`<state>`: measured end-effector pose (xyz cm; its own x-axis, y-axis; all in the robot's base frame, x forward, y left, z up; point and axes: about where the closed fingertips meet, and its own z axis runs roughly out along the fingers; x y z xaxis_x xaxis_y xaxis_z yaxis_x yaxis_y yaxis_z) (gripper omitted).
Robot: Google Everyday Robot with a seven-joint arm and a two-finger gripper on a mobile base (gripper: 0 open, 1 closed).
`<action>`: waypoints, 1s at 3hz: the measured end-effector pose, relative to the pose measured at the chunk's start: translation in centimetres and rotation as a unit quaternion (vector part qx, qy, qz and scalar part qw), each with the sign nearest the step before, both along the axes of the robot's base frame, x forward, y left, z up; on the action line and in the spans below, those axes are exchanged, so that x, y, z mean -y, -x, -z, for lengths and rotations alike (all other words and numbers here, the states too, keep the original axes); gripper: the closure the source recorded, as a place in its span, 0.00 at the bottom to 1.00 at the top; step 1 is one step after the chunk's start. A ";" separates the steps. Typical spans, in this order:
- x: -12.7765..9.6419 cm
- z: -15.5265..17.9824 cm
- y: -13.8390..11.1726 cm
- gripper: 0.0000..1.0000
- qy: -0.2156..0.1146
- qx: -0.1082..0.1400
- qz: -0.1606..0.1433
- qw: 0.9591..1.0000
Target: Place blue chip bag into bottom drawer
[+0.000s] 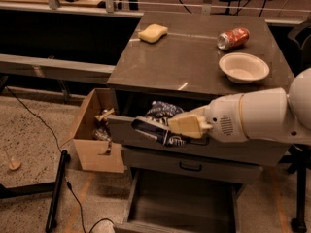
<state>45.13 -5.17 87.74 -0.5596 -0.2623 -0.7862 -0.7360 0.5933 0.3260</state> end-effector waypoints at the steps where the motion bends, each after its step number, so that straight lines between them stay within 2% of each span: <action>1: -0.1 3.6 2.9 1.00 0.066 -0.013 0.001 0.998; 2: 1.1 7.5 3.1 1.00 0.114 -0.042 0.010 0.993; 3: -0.5 8.1 2.6 1.00 0.122 -0.060 0.006 0.991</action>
Offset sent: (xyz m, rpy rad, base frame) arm -0.0079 -0.0022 -0.1347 -0.3157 0.2708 -0.0161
